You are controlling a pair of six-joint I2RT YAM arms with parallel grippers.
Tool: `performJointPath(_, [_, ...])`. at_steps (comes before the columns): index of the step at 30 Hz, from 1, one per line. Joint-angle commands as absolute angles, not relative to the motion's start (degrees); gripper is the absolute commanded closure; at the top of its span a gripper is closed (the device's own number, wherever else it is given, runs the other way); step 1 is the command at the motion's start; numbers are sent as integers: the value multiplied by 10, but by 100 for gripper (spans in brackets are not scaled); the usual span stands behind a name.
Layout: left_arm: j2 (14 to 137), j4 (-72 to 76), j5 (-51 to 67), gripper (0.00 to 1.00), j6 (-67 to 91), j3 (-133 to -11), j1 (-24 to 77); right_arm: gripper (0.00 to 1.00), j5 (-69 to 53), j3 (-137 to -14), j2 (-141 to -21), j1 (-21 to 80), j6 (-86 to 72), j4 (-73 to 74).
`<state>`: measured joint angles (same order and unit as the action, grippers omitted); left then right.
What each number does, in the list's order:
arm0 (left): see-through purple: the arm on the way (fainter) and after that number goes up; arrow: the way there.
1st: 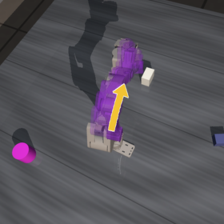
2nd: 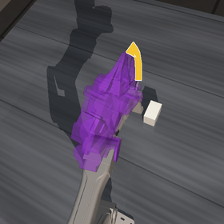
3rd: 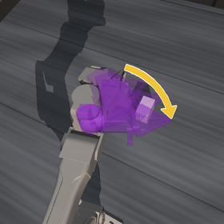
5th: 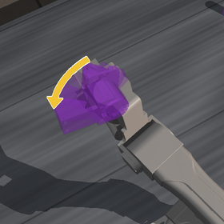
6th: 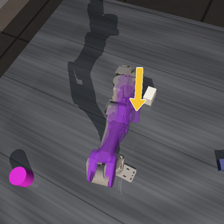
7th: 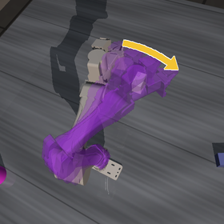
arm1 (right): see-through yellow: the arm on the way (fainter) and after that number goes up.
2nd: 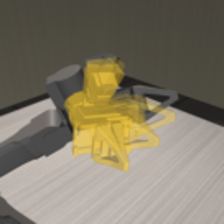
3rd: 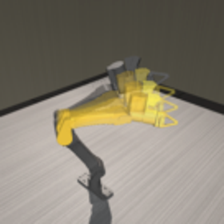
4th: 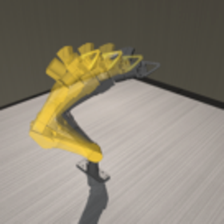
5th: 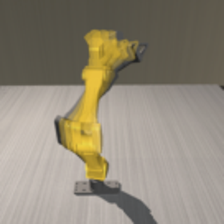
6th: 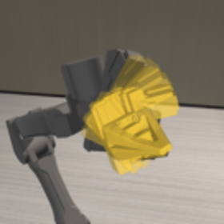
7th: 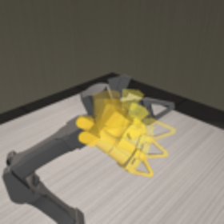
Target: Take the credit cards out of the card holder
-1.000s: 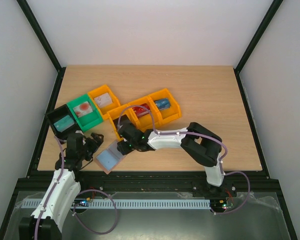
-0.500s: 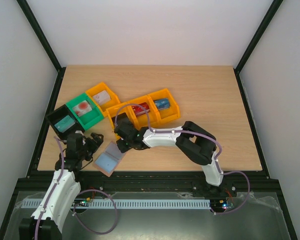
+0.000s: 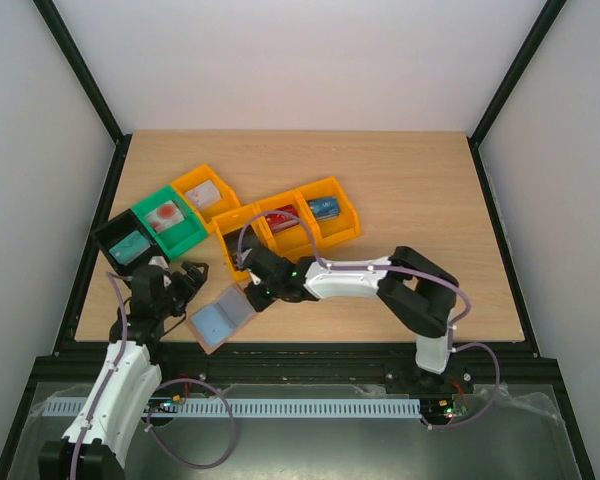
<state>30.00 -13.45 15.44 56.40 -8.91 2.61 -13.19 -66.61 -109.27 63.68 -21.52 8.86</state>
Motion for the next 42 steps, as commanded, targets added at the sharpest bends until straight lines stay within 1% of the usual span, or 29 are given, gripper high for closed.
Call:
performJointPath(1, [295, -59, 209, 1, 573, -90, 29, 98, -172, -628, -1012, 636, -151, 67])
performJointPath(6, [296, -3, 246, 1, 565, -103, 34, 98, -205, -586, -953, 633, -116, 47])
performJointPath(9, [286, 44, 262, 1, 529, -116, 34, 98, -193, -571, -934, 624, -106, 46])
performJointPath(13, [256, 132, 292, 1, 377, -158, 34, 98, -196, -563, -927, 605, -102, 56])
performJointPath(14, [253, 148, 324, 1, 326, -171, 33, 98, -199, -560, -925, 603, -100, 55])
performJointPath(16, [255, 140, 440, 1, 182, -200, 33, 98, -201, -550, -921, 600, -95, 48])
performJointPath(17, [261, 99, 499, 1, 99, -218, 33, 98, -203, -547, -919, 599, -93, 46])
performJointPath(18, [273, 29, 557, 1, -43, -238, 33, 98, -207, -543, -919, 597, -92, 43])
performJointPath(20, [305, -181, 619, 1, -313, -274, 35, 98, -212, -535, -916, 594, -91, 38])
performJointPath(21, [325, -270, 613, 1, -432, -286, 39, 98, -216, -532, -913, 593, -91, 35])
performJointPath(22, [345, -332, 586, 2, -511, -291, 47, 98, -220, -529, -910, 592, -91, 30])
performJointPath(24, [371, -390, 515, 4, -641, -287, 73, 98, -238, -521, -902, 590, -91, 20])
performJointPath(26, [392, -421, 436, 3, -742, -286, 113, 98, -260, -513, -894, 589, -88, 6])
performJointPath(28, [426, -420, 377, 1, -774, -295, 158, 98, -276, -506, -887, 590, -83, -2])
performJointPath(31, [489, -376, 331, 1, -750, -307, 197, 98, -290, -500, -880, 589, -73, -7])
performJointPath(35, [550, -304, 327, 1, -727, -307, 214, 98, -307, -491, -872, 589, -65, -19])
performJointPath(38, [578, -261, 324, 1, -731, -299, 244, 99, -310, -491, -875, 589, -56, -12])
performJointPath(42, [610, -175, 321, 1, -691, -292, 266, 98, -317, -489, -875, 589, -46, -8])
